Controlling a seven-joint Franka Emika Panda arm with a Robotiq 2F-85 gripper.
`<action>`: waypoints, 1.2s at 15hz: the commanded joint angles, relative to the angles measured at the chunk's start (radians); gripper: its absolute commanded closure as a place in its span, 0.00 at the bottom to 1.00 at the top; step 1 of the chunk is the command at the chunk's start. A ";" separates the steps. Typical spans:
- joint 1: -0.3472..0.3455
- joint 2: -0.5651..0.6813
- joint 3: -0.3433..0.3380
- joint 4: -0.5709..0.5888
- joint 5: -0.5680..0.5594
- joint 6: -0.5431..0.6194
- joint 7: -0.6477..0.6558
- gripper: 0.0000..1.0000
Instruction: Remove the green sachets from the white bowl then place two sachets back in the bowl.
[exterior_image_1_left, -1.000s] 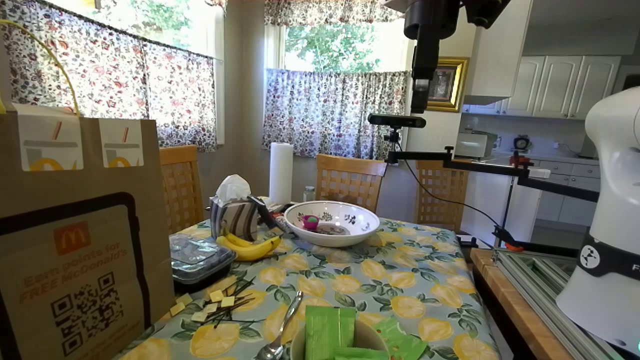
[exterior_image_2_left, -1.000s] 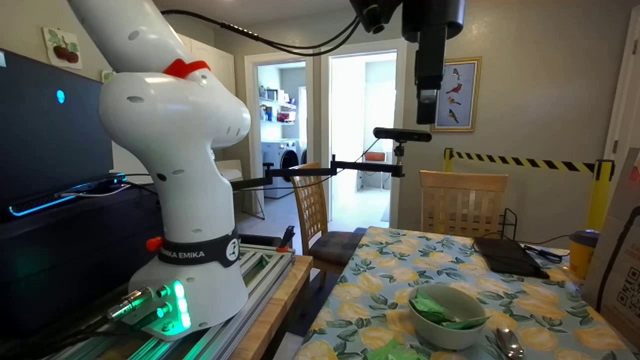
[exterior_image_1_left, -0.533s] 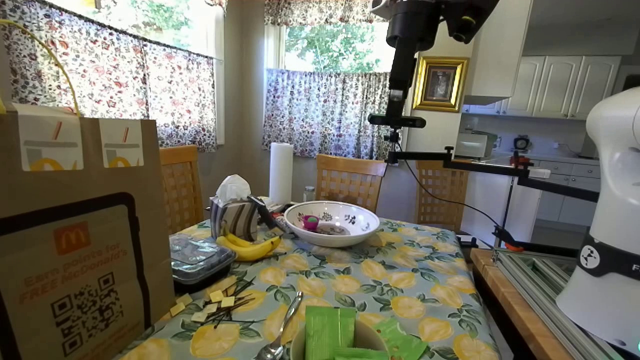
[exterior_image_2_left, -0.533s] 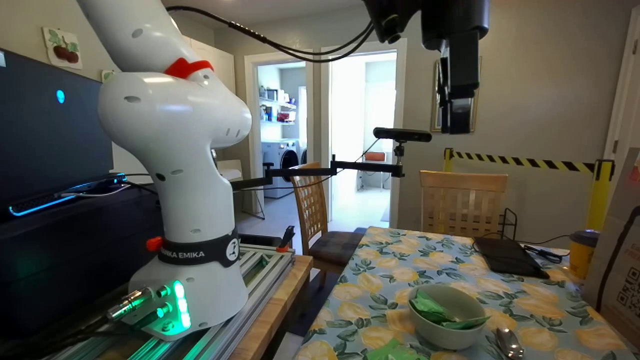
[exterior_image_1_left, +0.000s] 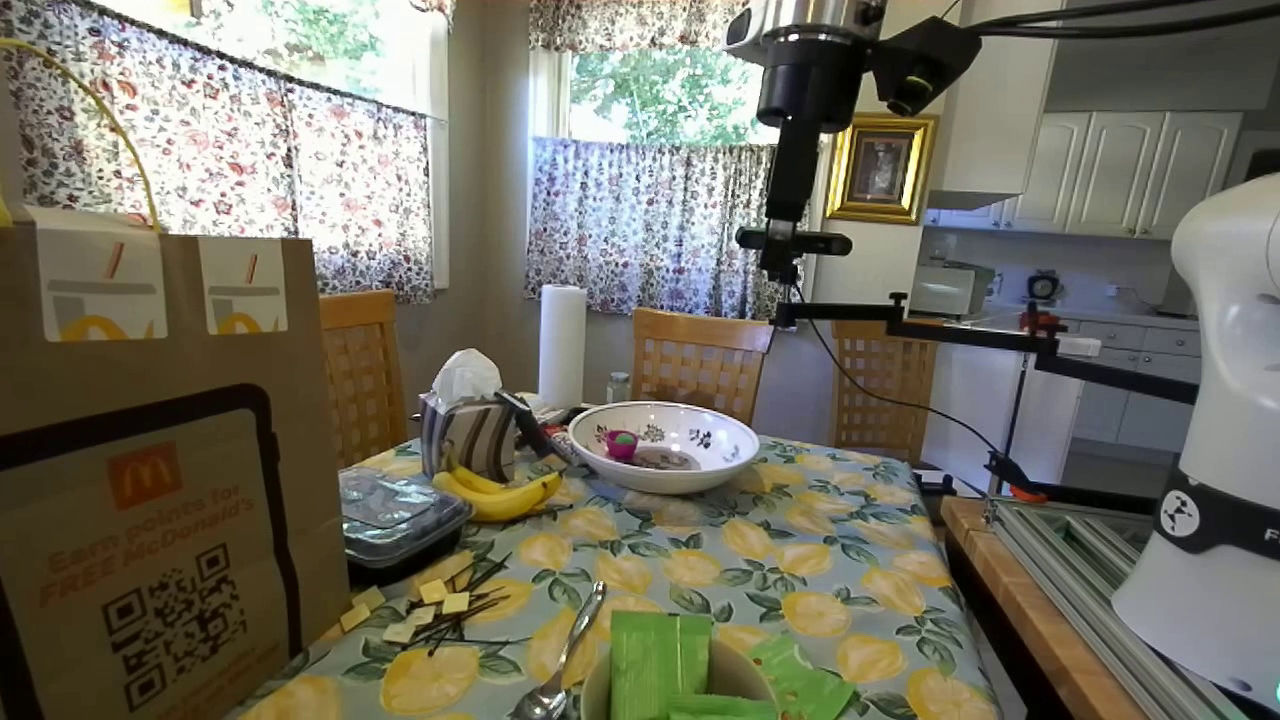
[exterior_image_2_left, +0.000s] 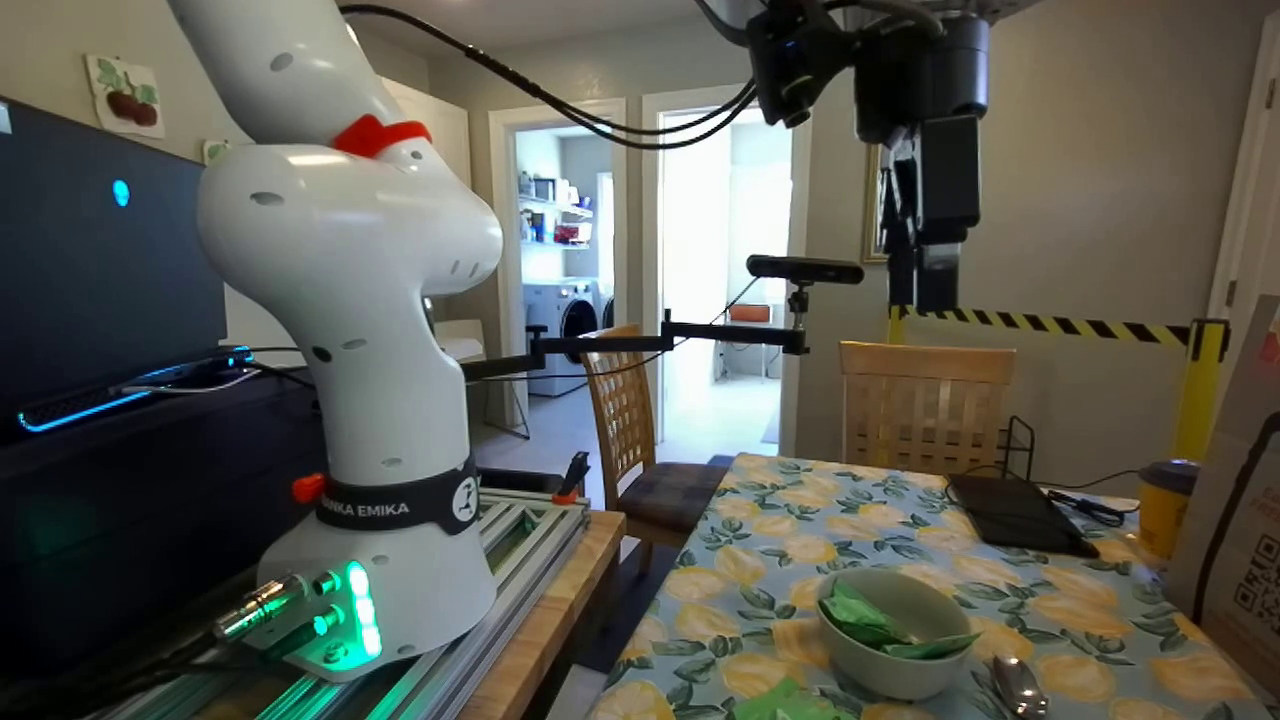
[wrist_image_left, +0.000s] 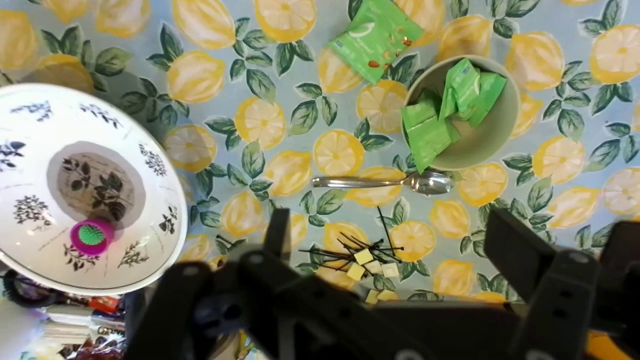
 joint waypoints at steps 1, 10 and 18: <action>0.036 0.013 -0.060 -0.005 0.042 0.024 -0.138 0.00; 0.152 0.306 -0.062 0.008 0.051 0.214 -0.501 0.00; 0.142 0.444 -0.005 0.008 0.029 0.286 -0.593 0.00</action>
